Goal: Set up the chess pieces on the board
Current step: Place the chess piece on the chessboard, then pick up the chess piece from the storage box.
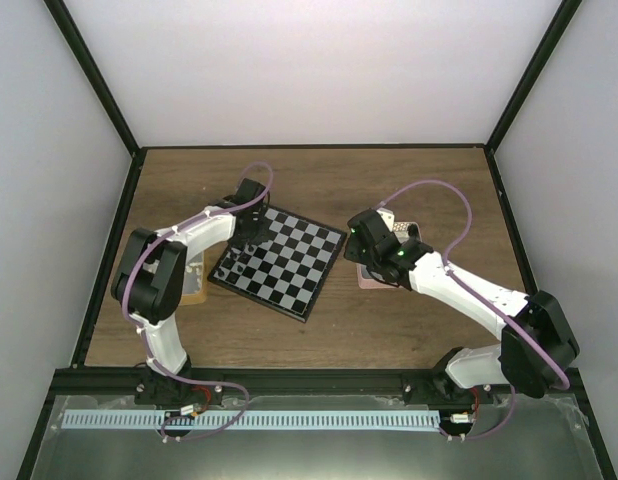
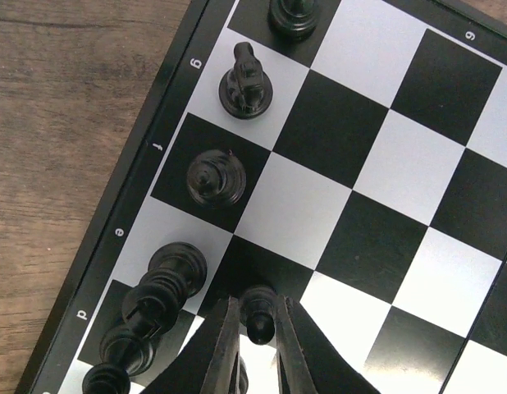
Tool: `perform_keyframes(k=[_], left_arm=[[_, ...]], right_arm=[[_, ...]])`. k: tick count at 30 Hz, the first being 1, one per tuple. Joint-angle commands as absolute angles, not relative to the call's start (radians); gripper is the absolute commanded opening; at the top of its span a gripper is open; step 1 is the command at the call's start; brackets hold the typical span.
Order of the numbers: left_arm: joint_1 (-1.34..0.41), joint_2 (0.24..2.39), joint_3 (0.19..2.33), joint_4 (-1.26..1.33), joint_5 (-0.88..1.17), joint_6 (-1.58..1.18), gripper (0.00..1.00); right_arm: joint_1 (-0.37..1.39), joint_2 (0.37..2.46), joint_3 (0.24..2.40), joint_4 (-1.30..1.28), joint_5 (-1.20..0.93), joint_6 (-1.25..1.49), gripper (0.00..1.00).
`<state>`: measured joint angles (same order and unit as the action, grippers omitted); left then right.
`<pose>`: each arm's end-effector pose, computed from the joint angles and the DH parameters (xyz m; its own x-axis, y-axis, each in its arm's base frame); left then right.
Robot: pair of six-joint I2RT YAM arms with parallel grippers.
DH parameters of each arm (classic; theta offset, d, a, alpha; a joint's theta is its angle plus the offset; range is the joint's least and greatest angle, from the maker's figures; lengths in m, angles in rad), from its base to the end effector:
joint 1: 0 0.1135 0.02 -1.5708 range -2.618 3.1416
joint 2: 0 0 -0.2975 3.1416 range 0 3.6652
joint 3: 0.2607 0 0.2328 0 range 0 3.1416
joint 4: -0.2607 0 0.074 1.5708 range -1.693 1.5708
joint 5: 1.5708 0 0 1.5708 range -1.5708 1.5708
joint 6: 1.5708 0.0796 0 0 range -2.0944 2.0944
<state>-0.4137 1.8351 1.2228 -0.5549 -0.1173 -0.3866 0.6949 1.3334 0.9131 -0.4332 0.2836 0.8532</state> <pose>0.3484 -0.1428 0.1797 -0.9146 -0.0074 -0.4043 0.0133 0.9987 -0.0484 0.2284 0.1614 0.2523 -0.7373 0.3270 -0.5911 0.1248 0.9259 0.3566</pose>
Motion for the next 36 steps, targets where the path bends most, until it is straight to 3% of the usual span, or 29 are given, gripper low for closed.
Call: perform_keyframes(k=[1, 15, 19, 26, 36], left_arm=[[-0.407, 1.845, 1.247, -0.544, -0.1, -0.372, 0.17], [-0.407, 1.746, 1.267, -0.568, -0.075, -0.373, 0.25], [-0.407, 1.672, 1.262, -0.56, -0.067, -0.354, 0.3], [-0.409, 1.486, 1.181, -0.472, -0.036, -0.316, 0.37], [-0.407, 1.339, 1.038, -0.311, 0.014, -0.307, 0.43]], right_arm=[[0.69, 1.323, 0.908, -0.421, 0.307, 0.852, 0.26], [0.664, 1.327, 0.918, -0.438, 0.356, 0.847, 0.26], [0.609, 1.322, 0.891, -0.42, 0.343, 0.831, 0.32], [0.468, 1.336, 0.811, -0.363, 0.294, 0.802, 0.33], [0.27, 1.54, 0.849, -0.263, 0.315, 0.676, 0.36]])
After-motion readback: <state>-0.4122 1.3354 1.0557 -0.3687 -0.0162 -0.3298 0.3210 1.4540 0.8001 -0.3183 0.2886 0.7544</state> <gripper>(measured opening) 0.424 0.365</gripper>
